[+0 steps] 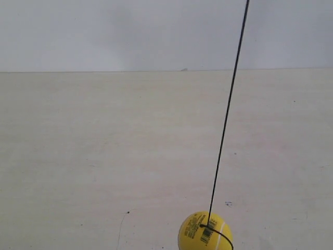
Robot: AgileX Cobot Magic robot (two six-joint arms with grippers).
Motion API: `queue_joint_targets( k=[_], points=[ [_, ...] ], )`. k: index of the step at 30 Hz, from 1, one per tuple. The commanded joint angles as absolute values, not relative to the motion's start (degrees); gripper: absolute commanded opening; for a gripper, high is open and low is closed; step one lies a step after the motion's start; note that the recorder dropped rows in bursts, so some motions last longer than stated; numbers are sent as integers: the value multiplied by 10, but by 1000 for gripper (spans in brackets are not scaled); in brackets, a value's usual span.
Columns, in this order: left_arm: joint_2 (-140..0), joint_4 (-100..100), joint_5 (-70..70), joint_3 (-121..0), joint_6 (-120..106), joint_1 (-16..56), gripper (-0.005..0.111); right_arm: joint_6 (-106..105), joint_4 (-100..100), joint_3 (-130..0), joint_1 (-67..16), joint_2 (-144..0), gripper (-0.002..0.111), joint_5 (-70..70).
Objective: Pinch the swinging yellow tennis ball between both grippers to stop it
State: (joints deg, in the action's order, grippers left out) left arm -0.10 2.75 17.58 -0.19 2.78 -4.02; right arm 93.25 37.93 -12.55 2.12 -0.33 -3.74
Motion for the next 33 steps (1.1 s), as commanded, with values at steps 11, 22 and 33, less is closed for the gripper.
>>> queue_joint_targets(
  k=[11,22,33],
  points=[
    [0,28,176,0,25,-38,5,907,336,-9,14,0,0,62],
    [0,28,176,0,25,-38,5,668,248,0,14,0,0,-28],
    [0,28,176,0,25,-38,5,120,94,0,14,0,0,-93]
  ],
)
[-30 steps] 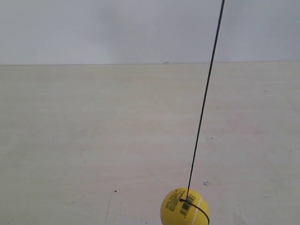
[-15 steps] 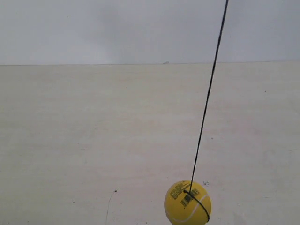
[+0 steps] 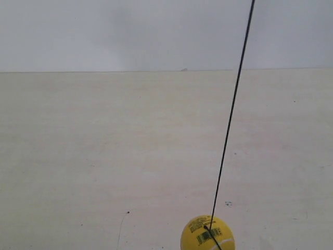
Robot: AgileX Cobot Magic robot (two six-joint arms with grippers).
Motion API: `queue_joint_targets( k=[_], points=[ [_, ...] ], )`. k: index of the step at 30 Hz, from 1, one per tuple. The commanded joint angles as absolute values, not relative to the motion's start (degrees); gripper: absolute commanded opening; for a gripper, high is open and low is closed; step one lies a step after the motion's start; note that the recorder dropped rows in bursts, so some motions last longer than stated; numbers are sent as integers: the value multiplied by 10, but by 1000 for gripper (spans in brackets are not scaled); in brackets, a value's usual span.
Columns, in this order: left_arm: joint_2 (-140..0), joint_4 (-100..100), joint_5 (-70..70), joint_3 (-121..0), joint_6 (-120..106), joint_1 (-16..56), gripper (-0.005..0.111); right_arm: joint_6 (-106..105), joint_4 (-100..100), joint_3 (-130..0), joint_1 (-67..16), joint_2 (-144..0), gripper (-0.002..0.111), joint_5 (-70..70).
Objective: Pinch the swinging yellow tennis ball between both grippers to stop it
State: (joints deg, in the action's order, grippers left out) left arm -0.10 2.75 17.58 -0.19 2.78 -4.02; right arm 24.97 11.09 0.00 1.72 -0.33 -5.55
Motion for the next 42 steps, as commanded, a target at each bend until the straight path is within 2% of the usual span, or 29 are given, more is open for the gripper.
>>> queue_joint_targets(
  k=[1,8,42],
  points=[
    [0,28,176,0,25,-38,5,84,94,0,14,0,0,-113],
    [0,28,176,0,25,-38,5,65,93,0,14,0,0,-179],
    [0,28,176,0,25,-38,5,65,93,0,14,0,0,-189]
  ],
)
